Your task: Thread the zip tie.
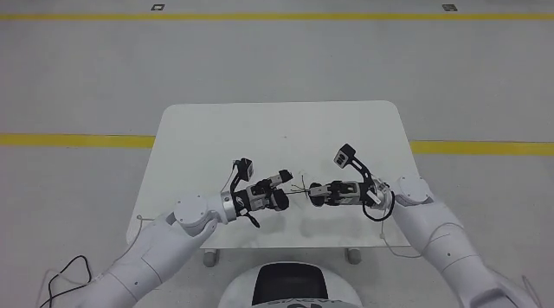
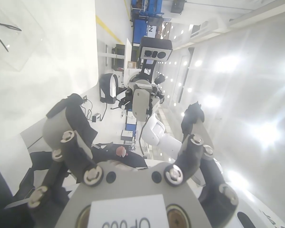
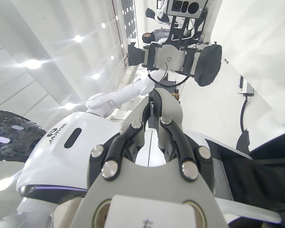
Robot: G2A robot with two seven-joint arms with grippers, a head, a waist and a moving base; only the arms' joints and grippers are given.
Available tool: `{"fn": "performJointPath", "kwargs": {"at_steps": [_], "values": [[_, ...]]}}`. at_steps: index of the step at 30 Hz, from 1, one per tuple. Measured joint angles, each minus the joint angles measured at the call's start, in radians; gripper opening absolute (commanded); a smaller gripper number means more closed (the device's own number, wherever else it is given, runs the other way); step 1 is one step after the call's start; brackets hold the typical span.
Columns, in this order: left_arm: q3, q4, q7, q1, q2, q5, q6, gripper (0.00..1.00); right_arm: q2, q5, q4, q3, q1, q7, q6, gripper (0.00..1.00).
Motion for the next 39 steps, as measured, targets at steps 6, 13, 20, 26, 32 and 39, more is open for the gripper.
{"fn": "performJointPath", "kwargs": {"at_steps": [6, 13, 20, 26, 32, 39], "values": [[0.003, -0.009, 0.01, 0.004, -0.003, -0.004, 0.006, 1.0, 0.0, -0.018, -0.03, -0.007, -0.013, -0.033, 0.016, 0.0], [0.007, -0.007, -0.014, -0.001, -0.009, -0.021, 0.004, 1.0, 0.0, -0.017, -0.043, -0.014, -0.017, -0.033, 0.023, 0.0], [0.006, -0.001, -0.034, -0.004, -0.012, -0.028, 0.004, 1.0, -0.003, -0.011, -0.034, -0.021, -0.01, -0.028, 0.022, 0.0], [0.005, 0.0, -0.047, -0.004, -0.015, -0.029, 0.002, 0.76, -0.005, -0.005, -0.026, -0.028, -0.006, -0.024, 0.021, 0.0], [0.002, 0.003, -0.056, -0.002, -0.016, -0.031, -0.001, 0.37, -0.005, -0.005, -0.015, -0.031, -0.004, -0.021, 0.019, 0.0], [0.0, 0.006, -0.078, 0.0, -0.017, -0.035, -0.011, 0.22, -0.004, -0.004, -0.002, -0.031, -0.001, -0.01, 0.023, 0.0]]}}
